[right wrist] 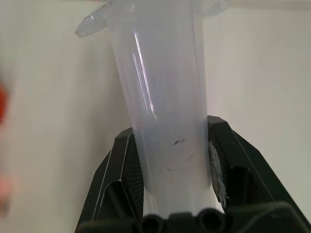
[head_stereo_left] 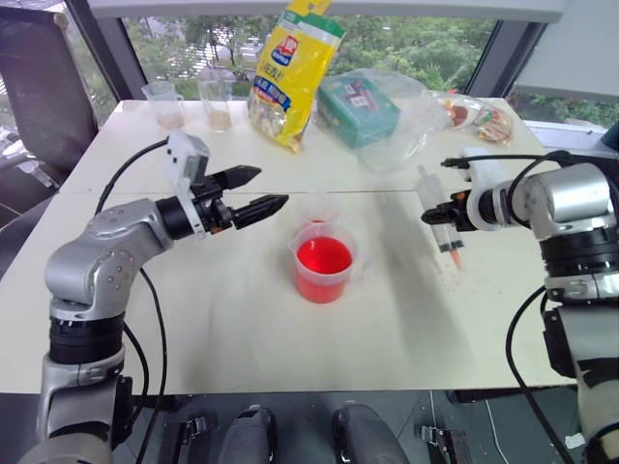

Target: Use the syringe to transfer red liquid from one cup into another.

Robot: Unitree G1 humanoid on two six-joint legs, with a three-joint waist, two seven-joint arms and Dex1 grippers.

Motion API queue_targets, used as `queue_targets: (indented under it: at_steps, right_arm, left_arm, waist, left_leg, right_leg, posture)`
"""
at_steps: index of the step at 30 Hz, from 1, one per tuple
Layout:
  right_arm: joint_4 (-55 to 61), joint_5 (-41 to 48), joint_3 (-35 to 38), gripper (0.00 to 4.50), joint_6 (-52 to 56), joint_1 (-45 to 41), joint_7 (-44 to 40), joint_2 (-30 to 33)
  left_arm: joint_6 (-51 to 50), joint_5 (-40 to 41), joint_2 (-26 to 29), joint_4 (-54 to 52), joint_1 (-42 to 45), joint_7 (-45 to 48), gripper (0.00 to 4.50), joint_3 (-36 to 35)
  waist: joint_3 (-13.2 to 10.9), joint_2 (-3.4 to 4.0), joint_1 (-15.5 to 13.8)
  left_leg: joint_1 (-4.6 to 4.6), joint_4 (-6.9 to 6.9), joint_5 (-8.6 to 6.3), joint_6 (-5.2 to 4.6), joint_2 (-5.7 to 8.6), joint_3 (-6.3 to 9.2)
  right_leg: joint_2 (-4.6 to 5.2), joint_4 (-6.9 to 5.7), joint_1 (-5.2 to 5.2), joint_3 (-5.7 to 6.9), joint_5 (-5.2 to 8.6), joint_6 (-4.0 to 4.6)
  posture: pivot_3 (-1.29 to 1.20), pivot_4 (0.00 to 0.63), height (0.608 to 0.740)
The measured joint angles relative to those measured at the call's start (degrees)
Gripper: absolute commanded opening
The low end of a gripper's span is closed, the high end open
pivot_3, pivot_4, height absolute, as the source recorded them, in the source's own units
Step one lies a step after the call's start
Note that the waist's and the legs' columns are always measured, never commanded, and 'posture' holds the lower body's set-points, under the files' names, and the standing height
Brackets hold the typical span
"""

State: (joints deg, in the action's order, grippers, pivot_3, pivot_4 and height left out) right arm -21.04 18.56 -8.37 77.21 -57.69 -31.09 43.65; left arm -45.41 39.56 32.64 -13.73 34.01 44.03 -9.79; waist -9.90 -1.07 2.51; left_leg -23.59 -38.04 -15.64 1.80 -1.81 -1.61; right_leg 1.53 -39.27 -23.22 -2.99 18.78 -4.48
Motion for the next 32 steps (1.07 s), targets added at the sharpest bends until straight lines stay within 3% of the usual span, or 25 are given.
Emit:
queue_targets:
  at_steps: [8,14,19,22,28,32]
  right_arm:
    - [-7.63,-2.67,-0.20,1.42,-1.18,1.73,-0.37,-1.33]
    - [-9.43,-3.70,-0.05,4.45,-2.15,1.91,-1.51,-2.18]
    - [-5.10,-3.62,-0.58,4.49,-1.81,2.01,-4.96,-0.48]
    - [4.74,-3.06,-2.08,4.49,-6.51,3.89,-11.10,5.43]
    - [25.72,4.14,3.66,4.49,-19.86,13.56,-26.21,13.75]
    - [29.90,5.40,6.96,4.49,-27.13,18.20,-30.59,15.58]
  left_arm:
    - [-0.34,0.84,0.09,-0.79,-1.33,-1.03,4.46,-0.01]
    - [-0.38,1.13,0.65,-1.34,-1.77,-1.51,4.50,0.00]
    - [-0.66,1.65,1.47,-2.27,-2.01,-1.45,4.50,0.01]
    - [-1.67,2.46,3.33,-2.98,-3.04,-1.17,4.50,-0.09]
    - [-3.19,4.80,6.51,-5.13,-4.76,-0.65,4.50,-0.93]
    - [-4.26,6.02,8.32,-6.29,-6.11,-0.71,4.50,-2.51]
  waist:
    - [0.01,-0.01,-0.14]
    - [0.01,-0.01,-0.13]
    - [0.00,0.00,-0.14]
    - [-0.01,0.01,-0.18]
    - [-0.01,0.00,-0.20]
    - [-0.02,-0.01,-0.13]
  left_leg:
    - [0.00,-0.01,0.00,0.00,0.00,0.00]
    - [0.02,-0.02,0.00,0.00,0.01,0.00]
    - [0.01,-0.02,0.00,0.00,0.01,0.00]
    - [-0.02,0.01,-0.02,-0.02,0.01,0.01]
    - [-0.01,0.01,-0.02,-0.04,0.00,0.06]
    - [0.07,-0.07,-0.03,-0.04,0.01,0.05]
  right_leg:
    - [-0.01,0.02,0.03,0.02,0.00,0.00]
    - [-0.02,0.02,0.06,0.02,0.00,0.00]
    - [-0.01,0.02,0.03,0.02,0.00,0.00]
    - [-0.02,0.08,0.02,0.03,0.00,-0.01]
    - [-0.02,0.13,0.09,0.07,0.01,-0.01]
    - [0.02,0.14,0.21,0.05,0.00,-0.02]
  posture:
    - [0.00,0.150,0.740]
    - [0.00,0.150,0.740]
    - [0.00,0.150,0.740]
    - [0.00,0.150,0.740]
    - [0.00,0.150,0.740]
    - [0.00,0.150,0.740]
